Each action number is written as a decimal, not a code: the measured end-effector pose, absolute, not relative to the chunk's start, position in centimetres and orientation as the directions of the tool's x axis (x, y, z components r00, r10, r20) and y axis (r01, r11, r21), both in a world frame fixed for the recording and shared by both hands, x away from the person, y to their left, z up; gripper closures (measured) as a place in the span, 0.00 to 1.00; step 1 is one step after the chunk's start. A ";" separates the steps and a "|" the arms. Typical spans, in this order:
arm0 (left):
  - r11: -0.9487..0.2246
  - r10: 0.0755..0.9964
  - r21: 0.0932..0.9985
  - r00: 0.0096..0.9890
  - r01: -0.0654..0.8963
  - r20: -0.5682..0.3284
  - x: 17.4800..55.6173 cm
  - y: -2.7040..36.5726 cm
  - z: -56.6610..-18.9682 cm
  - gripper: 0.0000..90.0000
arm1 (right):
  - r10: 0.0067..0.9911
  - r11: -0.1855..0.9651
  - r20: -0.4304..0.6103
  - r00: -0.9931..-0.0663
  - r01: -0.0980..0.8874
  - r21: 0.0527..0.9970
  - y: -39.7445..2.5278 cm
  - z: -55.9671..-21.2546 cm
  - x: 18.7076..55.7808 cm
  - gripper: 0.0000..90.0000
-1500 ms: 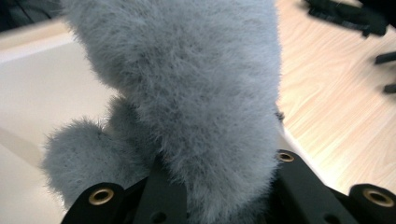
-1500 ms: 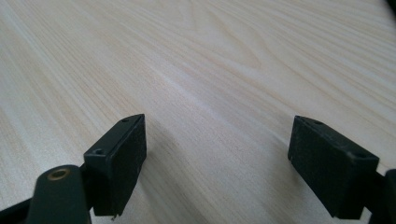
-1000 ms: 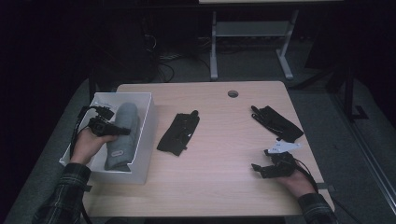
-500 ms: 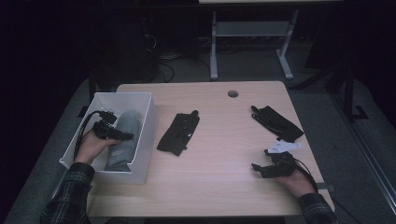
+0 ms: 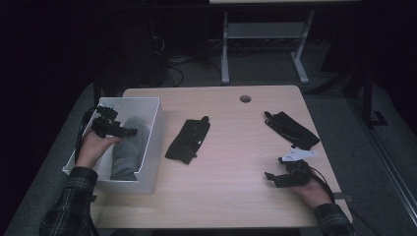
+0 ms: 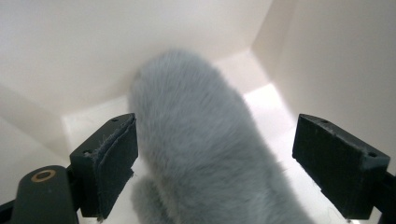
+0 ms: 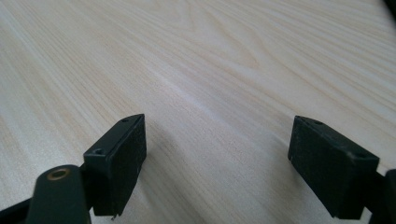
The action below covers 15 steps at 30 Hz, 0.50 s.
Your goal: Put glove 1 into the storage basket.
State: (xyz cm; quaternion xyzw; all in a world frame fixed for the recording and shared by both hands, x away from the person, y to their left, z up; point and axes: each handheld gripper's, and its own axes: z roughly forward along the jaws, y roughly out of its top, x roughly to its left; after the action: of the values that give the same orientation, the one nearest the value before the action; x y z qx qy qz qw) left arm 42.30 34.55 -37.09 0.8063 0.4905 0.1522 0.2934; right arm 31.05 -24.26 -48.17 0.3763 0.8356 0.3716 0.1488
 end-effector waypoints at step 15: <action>-0.347 0.838 0.707 0.543 0.616 -0.061 40.9 29.9 -32.2 0.15 | 0.741 0.438 0.035 -0.671 0.523 0.731 -24.2 -48.2 31.0 0.21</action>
State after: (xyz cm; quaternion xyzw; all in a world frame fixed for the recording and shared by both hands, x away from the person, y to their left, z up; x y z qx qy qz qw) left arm 40.92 29.90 -32.16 0.8054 0.4512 0.1582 0.3504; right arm 31.02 -24.24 -48.16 0.3783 0.8352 0.3712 0.1470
